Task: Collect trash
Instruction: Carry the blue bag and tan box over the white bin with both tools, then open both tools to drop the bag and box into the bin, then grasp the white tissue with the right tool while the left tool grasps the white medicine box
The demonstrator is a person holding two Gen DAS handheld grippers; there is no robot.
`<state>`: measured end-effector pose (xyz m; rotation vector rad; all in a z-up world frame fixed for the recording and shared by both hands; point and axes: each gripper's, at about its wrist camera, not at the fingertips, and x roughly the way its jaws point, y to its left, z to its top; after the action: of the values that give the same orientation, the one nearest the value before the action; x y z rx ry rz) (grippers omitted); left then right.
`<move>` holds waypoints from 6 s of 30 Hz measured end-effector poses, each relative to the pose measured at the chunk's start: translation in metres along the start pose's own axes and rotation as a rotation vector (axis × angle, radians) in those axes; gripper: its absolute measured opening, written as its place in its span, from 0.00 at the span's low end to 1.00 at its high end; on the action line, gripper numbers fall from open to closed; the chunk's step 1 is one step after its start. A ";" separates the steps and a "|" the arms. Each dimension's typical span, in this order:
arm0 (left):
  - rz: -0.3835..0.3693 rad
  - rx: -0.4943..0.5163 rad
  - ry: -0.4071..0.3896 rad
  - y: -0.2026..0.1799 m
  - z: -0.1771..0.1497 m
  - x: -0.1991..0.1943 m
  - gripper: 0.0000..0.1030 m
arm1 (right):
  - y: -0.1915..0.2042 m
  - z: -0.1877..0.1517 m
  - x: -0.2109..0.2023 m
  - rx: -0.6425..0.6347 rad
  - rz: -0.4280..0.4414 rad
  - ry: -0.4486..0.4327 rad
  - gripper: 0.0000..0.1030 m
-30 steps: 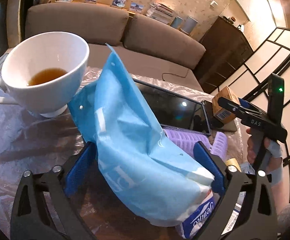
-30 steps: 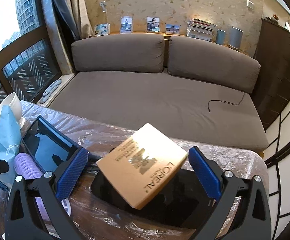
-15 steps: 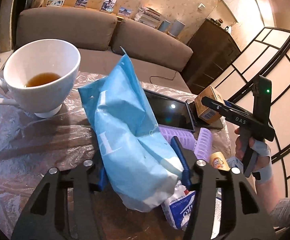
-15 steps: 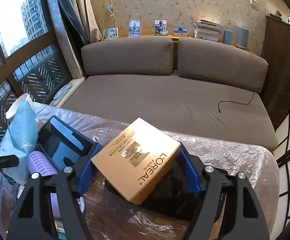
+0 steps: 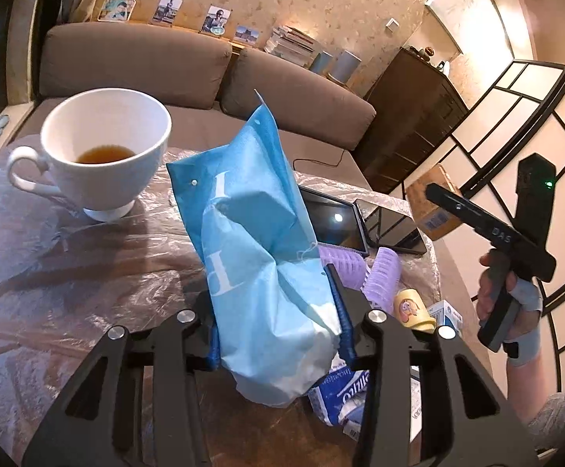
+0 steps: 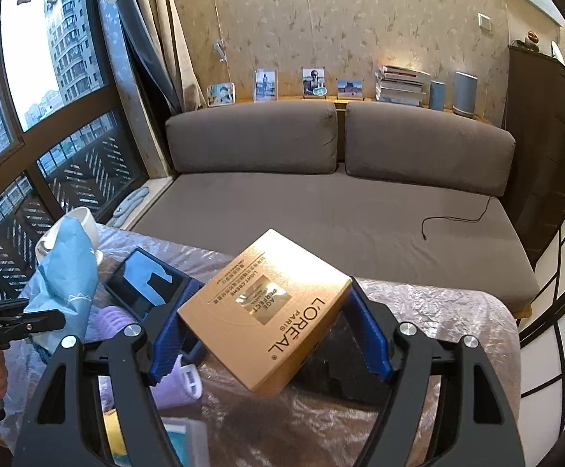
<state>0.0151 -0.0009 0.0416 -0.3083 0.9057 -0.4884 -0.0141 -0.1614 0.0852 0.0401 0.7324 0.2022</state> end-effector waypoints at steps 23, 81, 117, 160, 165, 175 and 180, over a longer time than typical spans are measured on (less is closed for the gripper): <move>0.058 0.036 0.047 -0.039 -0.056 -0.050 0.43 | 0.054 -0.089 -0.089 0.057 0.064 0.153 0.72; 0.096 0.330 0.406 -0.125 -0.288 -0.068 0.44 | 0.153 -0.307 -0.174 0.024 0.145 0.478 0.72; 0.162 0.384 0.518 -0.116 -0.318 0.001 0.44 | 0.143 -0.347 -0.120 0.062 0.035 0.534 0.72; 0.479 0.835 0.039 -0.169 -0.173 -0.032 0.99 | 0.117 -0.211 -0.178 -0.069 -0.242 0.134 0.96; 0.508 0.932 0.059 -0.167 -0.162 0.000 0.99 | 0.102 -0.204 -0.152 -0.016 -0.204 0.159 0.96; 0.465 1.082 0.050 -0.168 -0.135 0.040 0.80 | 0.088 -0.202 -0.120 -0.006 -0.166 0.173 0.81; 0.401 1.096 0.086 -0.170 -0.129 0.052 0.72 | 0.090 -0.202 -0.115 -0.045 -0.183 0.176 0.77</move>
<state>-0.1090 -0.1789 0.0080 0.8801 0.6430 -0.5551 -0.2479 -0.1029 0.0202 -0.0884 0.9015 0.0473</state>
